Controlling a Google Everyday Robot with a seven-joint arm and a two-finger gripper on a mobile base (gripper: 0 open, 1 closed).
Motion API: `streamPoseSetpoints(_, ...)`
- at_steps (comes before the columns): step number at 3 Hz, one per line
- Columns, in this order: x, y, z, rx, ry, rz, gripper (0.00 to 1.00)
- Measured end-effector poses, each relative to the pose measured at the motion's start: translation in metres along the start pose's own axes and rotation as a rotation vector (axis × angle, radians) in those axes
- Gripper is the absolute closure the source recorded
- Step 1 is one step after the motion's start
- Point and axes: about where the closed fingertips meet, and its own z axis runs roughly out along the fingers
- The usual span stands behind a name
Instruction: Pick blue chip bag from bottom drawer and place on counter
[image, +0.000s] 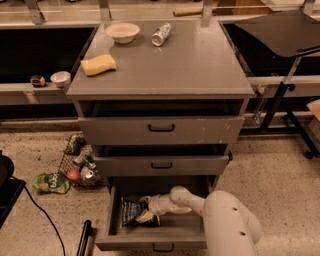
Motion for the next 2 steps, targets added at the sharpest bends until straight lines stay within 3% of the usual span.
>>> streamPoseSetpoints(1,-0.003,0.001,-0.012,0.001,-0.061,-0.018,0.65)
streamPoseSetpoints(2,-0.022,0.016,-0.041,-0.024,-0.195,-0.095,0.88)
